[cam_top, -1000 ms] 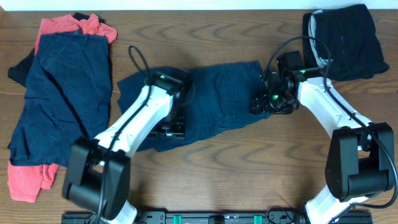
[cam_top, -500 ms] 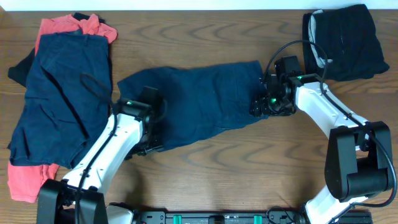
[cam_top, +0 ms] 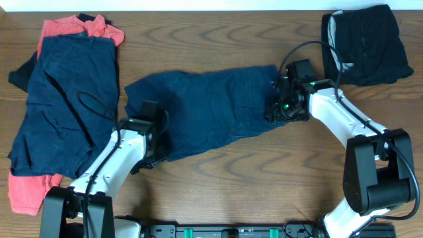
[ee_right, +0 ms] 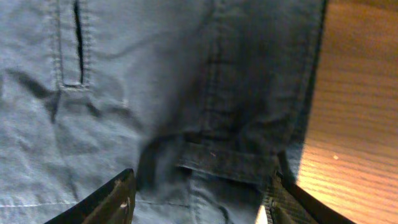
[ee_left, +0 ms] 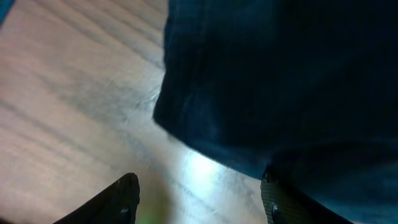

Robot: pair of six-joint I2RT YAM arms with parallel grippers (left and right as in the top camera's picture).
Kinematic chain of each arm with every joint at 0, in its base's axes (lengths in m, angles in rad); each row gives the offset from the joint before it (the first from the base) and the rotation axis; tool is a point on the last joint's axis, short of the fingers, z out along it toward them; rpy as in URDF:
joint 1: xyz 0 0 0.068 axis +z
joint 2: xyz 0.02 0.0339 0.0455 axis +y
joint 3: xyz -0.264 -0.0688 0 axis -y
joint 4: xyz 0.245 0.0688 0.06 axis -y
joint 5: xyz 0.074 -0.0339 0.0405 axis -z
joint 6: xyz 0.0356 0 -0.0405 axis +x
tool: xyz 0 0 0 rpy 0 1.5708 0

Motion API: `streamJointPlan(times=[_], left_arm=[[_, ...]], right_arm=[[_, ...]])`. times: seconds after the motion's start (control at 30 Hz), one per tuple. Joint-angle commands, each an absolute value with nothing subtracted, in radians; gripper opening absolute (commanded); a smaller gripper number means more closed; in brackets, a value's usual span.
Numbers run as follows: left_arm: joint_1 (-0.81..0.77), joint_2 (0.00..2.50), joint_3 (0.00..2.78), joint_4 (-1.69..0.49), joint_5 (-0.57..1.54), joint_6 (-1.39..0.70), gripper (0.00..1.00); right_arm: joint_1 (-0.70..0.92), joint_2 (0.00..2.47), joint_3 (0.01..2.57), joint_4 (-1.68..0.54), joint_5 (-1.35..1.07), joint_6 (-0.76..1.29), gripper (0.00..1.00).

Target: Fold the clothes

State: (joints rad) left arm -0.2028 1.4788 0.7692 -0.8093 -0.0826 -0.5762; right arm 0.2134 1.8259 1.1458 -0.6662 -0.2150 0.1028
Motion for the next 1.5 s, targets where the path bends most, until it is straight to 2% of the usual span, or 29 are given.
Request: streamJointPlan(times=[0.0, 0.17, 0.4, 0.67, 0.7, 0.73, 0.77, 0.8, 0.83, 0.97, 1.0, 1.2, 1.47], left_arm=[[-0.197, 1.468, 0.743, -0.777, -0.099, -0.553, 0.65], [-0.197, 1.470, 0.738, -0.745, -0.138, -0.551, 0.64], [-0.197, 1.503, 0.735, -0.703, -0.159, -0.551, 0.54], [-0.197, 1.591, 0.735, -0.652, -0.159, -0.551, 0.53], [-0.197, 1.597, 0.735, -0.648, -0.159, -0.551, 0.50], [-0.197, 1.602, 0.735, -0.644, -0.159, -0.551, 0.40], [-0.197, 1.602, 0.735, -0.641, -0.163, -0.551, 0.24], [-0.197, 1.602, 0.735, -0.639, -0.170, -0.551, 0.12], [-0.196, 1.601, 0.735, -0.637, -0.173, -0.551, 0.06], [-0.196, 1.598, 0.741, -0.632, -0.177, -0.551, 0.06], [-0.196, 1.592, 0.748, -0.641, -0.177, -0.551, 0.06], [-0.196, 1.501, 0.806, -0.688, -0.178, -0.533, 0.06], [-0.195, 1.261, 0.824, -0.741, -0.178, -0.508, 0.06]], right_arm=[[0.229, 1.833, 1.140, -0.656, -0.209, 0.108, 0.59], [0.229, 1.833, 1.140, -0.654, -0.209, 0.108, 0.51], [0.229, 1.833, 1.140, -0.652, -0.210, 0.108, 0.38], [0.229, 1.833, 1.140, -0.646, -0.209, 0.108, 0.39], [0.229, 1.833, 1.140, -0.647, -0.210, 0.108, 0.39], [0.229, 1.833, 1.140, -0.646, -0.210, 0.108, 0.38], [0.229, 1.833, 1.140, -0.646, -0.209, 0.108, 0.36], [0.229, 1.833, 1.140, -0.646, -0.210, 0.108, 0.33], [0.229, 1.833, 1.140, -0.646, -0.209, 0.108, 0.29], [0.229, 1.833, 1.141, -0.645, -0.210, 0.110, 0.04], [0.229, 1.832, 1.141, -0.645, -0.210, 0.116, 0.01], [0.222, 1.806, 1.155, -0.647, -0.213, 0.134, 0.01], [0.200, 1.639, 1.184, -0.682, -0.213, 0.134, 0.01]])
